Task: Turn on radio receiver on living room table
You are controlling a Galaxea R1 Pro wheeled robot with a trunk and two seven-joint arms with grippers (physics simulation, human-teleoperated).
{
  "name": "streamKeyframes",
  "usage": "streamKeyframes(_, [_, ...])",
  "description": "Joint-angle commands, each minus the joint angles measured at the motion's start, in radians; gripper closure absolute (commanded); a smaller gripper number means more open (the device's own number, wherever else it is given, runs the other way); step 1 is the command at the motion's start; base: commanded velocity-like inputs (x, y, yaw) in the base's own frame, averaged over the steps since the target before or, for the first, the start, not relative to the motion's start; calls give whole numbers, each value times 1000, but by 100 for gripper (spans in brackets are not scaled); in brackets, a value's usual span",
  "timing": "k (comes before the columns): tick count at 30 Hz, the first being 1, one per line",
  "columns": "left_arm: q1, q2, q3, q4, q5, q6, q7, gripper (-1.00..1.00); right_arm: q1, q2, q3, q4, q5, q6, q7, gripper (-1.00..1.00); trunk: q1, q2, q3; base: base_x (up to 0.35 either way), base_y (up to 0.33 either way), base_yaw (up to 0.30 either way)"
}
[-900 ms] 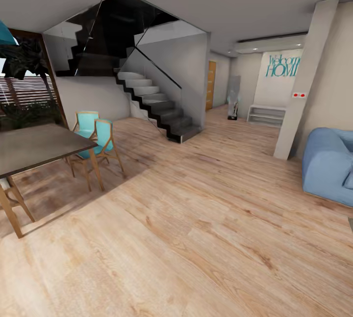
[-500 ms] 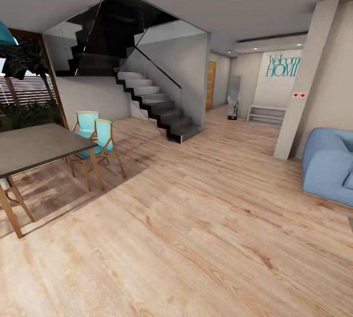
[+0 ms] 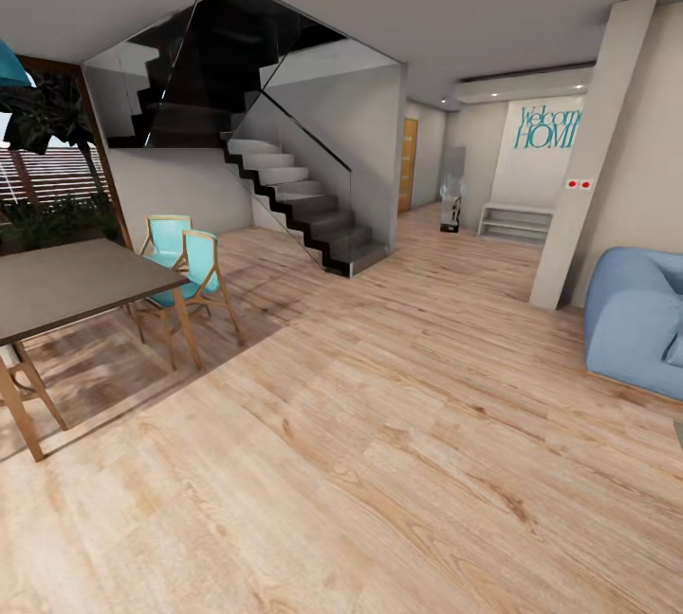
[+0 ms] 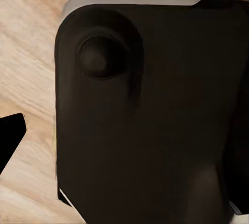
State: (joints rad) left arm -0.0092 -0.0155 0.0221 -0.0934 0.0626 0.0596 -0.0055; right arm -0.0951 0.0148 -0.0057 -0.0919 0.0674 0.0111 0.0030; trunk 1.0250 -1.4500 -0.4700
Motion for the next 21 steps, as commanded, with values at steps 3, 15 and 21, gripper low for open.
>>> streamKeyframes(3, [0,33,80,-791,14,290,-3,-100,0,-65,-36,-764,-2,28,1,-100,0,0,0,0,0,0])
streamKeyframes(15, [0,35,111,-865,14,292,-4,-100,0,-75,-520,-1129,8,391,492,-100,0,0,0,0,0,0])
streamKeyframes(21, [0,30,122,-951,14,288,-3,-100,0,-47,-520,-916,139,41,259,-100,0,0,0,0,0,0])
